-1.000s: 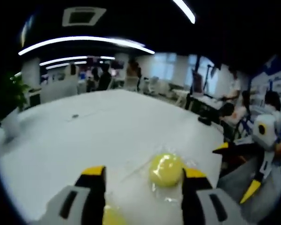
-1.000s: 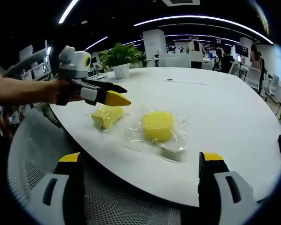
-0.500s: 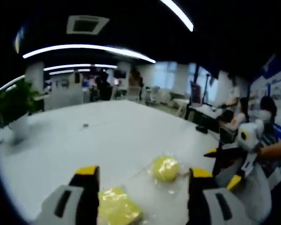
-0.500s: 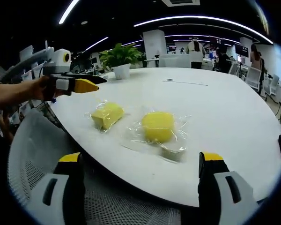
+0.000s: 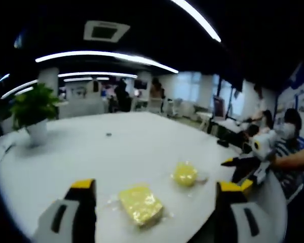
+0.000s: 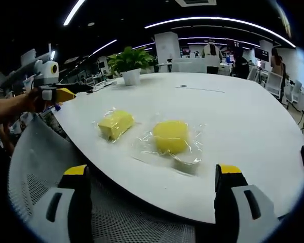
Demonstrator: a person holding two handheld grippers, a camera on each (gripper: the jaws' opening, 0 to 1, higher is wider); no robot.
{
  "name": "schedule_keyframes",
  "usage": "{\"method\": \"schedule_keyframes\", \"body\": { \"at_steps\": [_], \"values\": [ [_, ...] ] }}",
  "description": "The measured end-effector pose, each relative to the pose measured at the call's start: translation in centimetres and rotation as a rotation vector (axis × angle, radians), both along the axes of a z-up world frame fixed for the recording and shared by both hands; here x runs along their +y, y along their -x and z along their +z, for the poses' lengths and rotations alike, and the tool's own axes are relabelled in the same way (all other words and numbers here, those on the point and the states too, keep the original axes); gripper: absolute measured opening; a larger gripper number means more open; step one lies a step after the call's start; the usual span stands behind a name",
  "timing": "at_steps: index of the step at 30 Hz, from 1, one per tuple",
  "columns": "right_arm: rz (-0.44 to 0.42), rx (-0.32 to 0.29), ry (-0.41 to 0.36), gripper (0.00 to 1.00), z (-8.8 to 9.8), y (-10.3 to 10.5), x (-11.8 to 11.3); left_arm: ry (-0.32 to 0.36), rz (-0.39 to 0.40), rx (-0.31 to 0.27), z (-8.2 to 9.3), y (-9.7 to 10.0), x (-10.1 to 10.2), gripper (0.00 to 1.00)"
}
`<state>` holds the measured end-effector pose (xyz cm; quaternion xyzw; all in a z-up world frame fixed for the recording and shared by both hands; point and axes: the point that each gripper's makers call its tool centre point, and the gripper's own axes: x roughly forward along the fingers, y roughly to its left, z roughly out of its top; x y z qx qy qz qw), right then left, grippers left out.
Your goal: Compare the silicone blocks by pressing each to a similar depth, holding the contact briefly, and releasing to observe deformation and rebound differences across the visible hardness samples.
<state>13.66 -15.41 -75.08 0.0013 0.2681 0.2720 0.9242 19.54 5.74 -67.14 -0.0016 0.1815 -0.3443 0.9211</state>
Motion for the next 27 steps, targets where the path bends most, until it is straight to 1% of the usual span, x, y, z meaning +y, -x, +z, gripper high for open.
{"method": "schedule_keyframes", "body": {
  "at_steps": [4, 6, 8, 10, 12, 15, 18, 20, 23, 25, 27],
  "values": [
    [-0.005, -0.007, -0.002, 0.96, 0.1, 0.0, -0.1, -0.009, 0.020, 0.003, -0.7, 1.2, 1.1, 1.00],
    [-0.004, -0.009, 0.000, 0.96, 0.1, 0.0, 0.0, -0.023, 0.030, 0.004, -1.0, 1.5, 1.7, 1.00],
    [-0.010, -0.011, -0.001, 0.96, 0.2, 0.0, -0.2, -0.028, 0.038, -0.033, -0.5, 1.7, 2.0, 1.00],
    [-0.012, -0.012, -0.001, 0.96, 0.2, -0.1, -0.2, -0.014, 0.044, -0.042, -0.3, 2.0, 2.3, 1.00],
    [-0.017, -0.014, 0.001, 0.96, 0.2, -0.1, -0.3, -0.010, 0.060, -0.037, -0.8, 2.4, 3.0, 1.00],
    [-0.023, -0.016, -0.001, 0.96, 0.2, -0.1, -0.4, 0.003, 0.100, -0.004, -2.2, 3.0, 4.0, 1.00],
    [-0.026, -0.014, 0.002, 0.96, 0.2, -0.1, -0.5, 0.001, 0.118, 0.013, -3.4, 3.6, 4.2, 1.00],
    [-0.028, -0.011, 0.004, 0.96, 0.1, -0.1, -0.5, 0.005, 0.132, 0.001, -3.5, 3.6, 4.3, 1.00],
    [-0.033, -0.007, 0.005, 0.96, 0.0, -0.2, -0.6, -0.009, 0.146, -0.016, -3.5, 3.3, 4.6, 1.00],
    [-0.039, -0.006, 0.005, 0.96, 0.0, -0.2, -0.7, -0.023, 0.145, -0.013, -3.9, 3.3, 4.6, 1.00],
    [-0.049, -0.006, 0.002, 0.96, 0.0, -0.2, -0.8, -0.057, 0.122, -0.027, -4.1, 3.5, 4.3, 1.00]
  ]
}}
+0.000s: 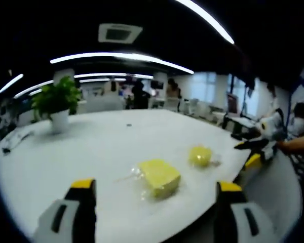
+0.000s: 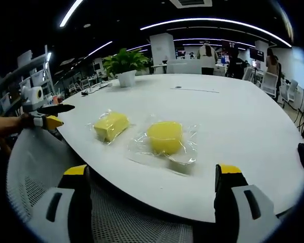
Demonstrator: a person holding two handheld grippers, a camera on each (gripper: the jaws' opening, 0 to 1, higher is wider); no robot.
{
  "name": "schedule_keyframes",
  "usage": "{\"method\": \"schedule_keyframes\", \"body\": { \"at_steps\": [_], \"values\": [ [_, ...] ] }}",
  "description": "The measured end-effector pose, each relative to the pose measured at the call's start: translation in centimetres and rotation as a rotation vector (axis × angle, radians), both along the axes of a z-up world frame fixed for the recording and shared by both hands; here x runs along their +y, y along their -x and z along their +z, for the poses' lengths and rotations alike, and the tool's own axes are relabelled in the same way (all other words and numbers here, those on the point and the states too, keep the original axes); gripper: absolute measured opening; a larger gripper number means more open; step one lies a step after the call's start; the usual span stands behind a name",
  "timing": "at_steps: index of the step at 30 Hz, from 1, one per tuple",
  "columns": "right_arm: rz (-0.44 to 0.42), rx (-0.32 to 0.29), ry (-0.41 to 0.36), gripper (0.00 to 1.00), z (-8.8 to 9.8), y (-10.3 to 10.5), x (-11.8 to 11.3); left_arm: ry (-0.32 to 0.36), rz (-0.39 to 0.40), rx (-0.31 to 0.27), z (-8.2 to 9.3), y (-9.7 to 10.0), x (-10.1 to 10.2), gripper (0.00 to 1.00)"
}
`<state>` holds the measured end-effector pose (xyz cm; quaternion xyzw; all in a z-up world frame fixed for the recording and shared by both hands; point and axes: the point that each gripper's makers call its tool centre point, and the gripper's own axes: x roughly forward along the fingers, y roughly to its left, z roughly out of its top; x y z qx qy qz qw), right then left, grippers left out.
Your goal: Compare the silicone blocks by pressing each to a similar depth, holding the contact briefly, and releasing to observe deformation and rebound differences across the visible hardness samples.
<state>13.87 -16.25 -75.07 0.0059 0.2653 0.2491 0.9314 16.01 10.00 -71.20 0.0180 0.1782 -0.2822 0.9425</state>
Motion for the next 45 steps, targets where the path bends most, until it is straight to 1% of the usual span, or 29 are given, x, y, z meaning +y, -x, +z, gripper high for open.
{"method": "schedule_keyframes", "body": {
  "at_steps": [1, 3, 6, 9, 11, 12, 14, 17, 19, 24, 26, 28, 31, 45],
  "values": [
    [-0.003, 0.000, -0.002, 0.96, 0.0, 0.0, 0.0, -0.007, -0.022, -0.003, 0.0, 0.2, -0.3, 1.00],
    [-0.016, -0.004, -0.012, 0.96, 0.1, -0.1, -0.2, 0.040, -0.027, 0.016, 0.2, 0.4, -0.6, 1.00],
    [-0.024, -0.006, -0.016, 0.96, 0.1, -0.1, -0.3, 0.043, -0.018, -0.001, 0.4, 0.2, -0.4, 1.00],
    [-0.024, -0.005, -0.016, 0.96, 0.0, -0.1, -0.3, 0.025, -0.022, 0.011, -0.1, 0.3, -0.4, 1.00],
    [-0.027, -0.005, -0.020, 0.96, 0.1, 0.0, -0.3, 0.001, -0.005, 0.017, -0.6, 0.2, 0.1, 1.00],
    [-0.028, -0.004, -0.019, 0.96, 0.1, 0.0, -0.3, -0.001, 0.003, 0.005, -0.4, 0.1, 0.3, 1.00],
    [-0.031, -0.005, -0.021, 0.96, 0.1, -0.1, -0.4, 0.011, 0.009, -0.018, 0.0, -0.1, 0.3, 1.00],
    [-0.033, -0.004, -0.023, 0.96, 0.1, -0.1, -0.4, 0.009, 0.011, -0.012, -0.1, 0.0, 0.3, 1.00],
    [-0.032, -0.003, -0.024, 0.96, 0.0, -0.1, -0.4, 0.027, 0.021, 0.001, -0.2, 0.1, 0.4, 1.00],
    [-0.038, -0.005, -0.030, 0.96, 0.1, -0.1, -0.4, 0.012, 0.020, 0.002, -0.3, 0.1, 0.4, 1.00],
    [-0.037, -0.006, -0.030, 0.96, 0.1, -0.1, -0.4, -0.006, 0.020, 0.002, -0.4, 0.1, 0.5, 1.00],
    [-0.037, -0.007, -0.031, 0.96, 0.1, -0.1, -0.4, 0.002, 0.023, -0.014, -0.2, 0.0, 0.6, 1.00],
    [-0.037, -0.008, -0.032, 0.96, 0.1, -0.1, -0.4, -0.003, 0.025, -0.007, -0.3, 0.0, 0.6, 1.00],
    [-0.036, -0.009, -0.035, 0.96, 0.2, -0.1, -0.3, 0.019, 0.015, 0.008, -0.4, 0.0, 0.6, 1.00]
  ]
}}
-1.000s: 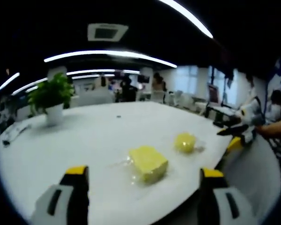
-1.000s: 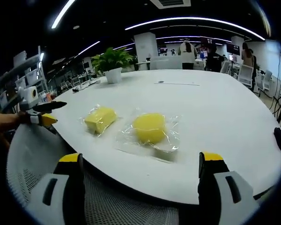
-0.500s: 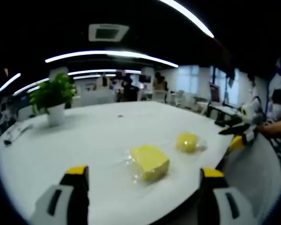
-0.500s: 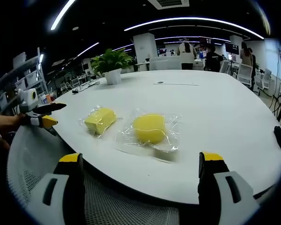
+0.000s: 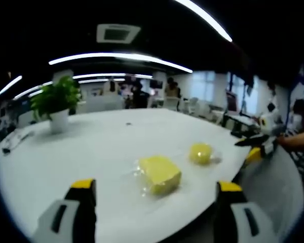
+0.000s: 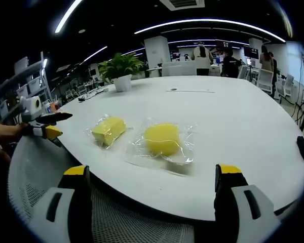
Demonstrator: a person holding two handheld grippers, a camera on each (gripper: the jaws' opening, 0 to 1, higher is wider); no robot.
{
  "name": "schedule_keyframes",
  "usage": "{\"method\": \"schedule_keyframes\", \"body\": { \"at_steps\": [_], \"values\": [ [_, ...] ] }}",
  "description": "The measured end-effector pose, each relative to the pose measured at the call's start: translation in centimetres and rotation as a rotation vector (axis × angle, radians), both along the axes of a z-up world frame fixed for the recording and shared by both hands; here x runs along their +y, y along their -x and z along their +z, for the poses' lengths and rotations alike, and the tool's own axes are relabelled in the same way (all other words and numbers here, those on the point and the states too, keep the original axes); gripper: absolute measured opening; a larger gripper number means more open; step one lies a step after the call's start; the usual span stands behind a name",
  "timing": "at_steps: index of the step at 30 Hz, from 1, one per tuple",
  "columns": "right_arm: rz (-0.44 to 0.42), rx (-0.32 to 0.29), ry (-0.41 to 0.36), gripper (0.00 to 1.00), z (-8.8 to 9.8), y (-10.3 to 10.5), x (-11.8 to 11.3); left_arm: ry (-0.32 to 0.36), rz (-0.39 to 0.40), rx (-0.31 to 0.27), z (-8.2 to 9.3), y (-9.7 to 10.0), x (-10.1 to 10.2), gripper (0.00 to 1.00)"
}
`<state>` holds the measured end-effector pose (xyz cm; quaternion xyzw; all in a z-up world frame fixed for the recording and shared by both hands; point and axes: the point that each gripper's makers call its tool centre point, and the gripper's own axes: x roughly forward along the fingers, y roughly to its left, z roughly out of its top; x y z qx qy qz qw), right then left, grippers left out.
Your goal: Compare the silicone blocks by pressing each to a similar depth, holding the contact briefly, and releasing to observe deformation and rebound differences across the visible hardness samples.
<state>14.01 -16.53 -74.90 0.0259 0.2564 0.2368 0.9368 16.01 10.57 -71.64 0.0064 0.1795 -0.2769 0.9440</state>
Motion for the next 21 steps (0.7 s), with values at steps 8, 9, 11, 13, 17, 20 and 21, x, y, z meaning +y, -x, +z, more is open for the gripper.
{"method": "schedule_keyframes", "body": {
  "at_steps": [8, 9, 11, 13, 17, 20, 21],
  "values": [
    [0.002, -0.002, -0.002, 0.96, 0.1, 0.0, 0.1, 0.004, 0.004, 0.006, -1.0, -0.9, 1.4, 1.00],
    [0.002, -0.002, -0.002, 0.96, 0.1, 0.0, 0.1, 0.005, 0.005, 0.010, -1.2, -1.0, 1.6, 1.00],
    [0.002, -0.003, -0.003, 0.96, 0.1, 0.0, 0.1, -0.004, 0.009, 0.028, -1.7, -1.1, 1.8, 1.00],
    [0.002, -0.004, -0.004, 0.96, 0.1, 0.0, 0.1, -0.001, 0.004, 0.027, -1.7, -1.0, 1.7, 1.00],
    [0.000, -0.004, -0.005, 0.96, 0.1, 0.0, 0.0, -0.002, 0.004, 0.027, -1.6, -0.8, 1.5, 1.00],
    [-0.002, -0.005, -0.006, 0.96, 0.1, -0.1, 0.0, 0.001, 0.006, 0.030, -1.6, -0.8, 1.4, 1.00],
    [-0.002, -0.005, -0.006, 0.96, 0.1, -0.1, 0.0, 0.002, 0.006, 0.031, -1.7, -0.8, 1.4, 1.00]
  ]
}}
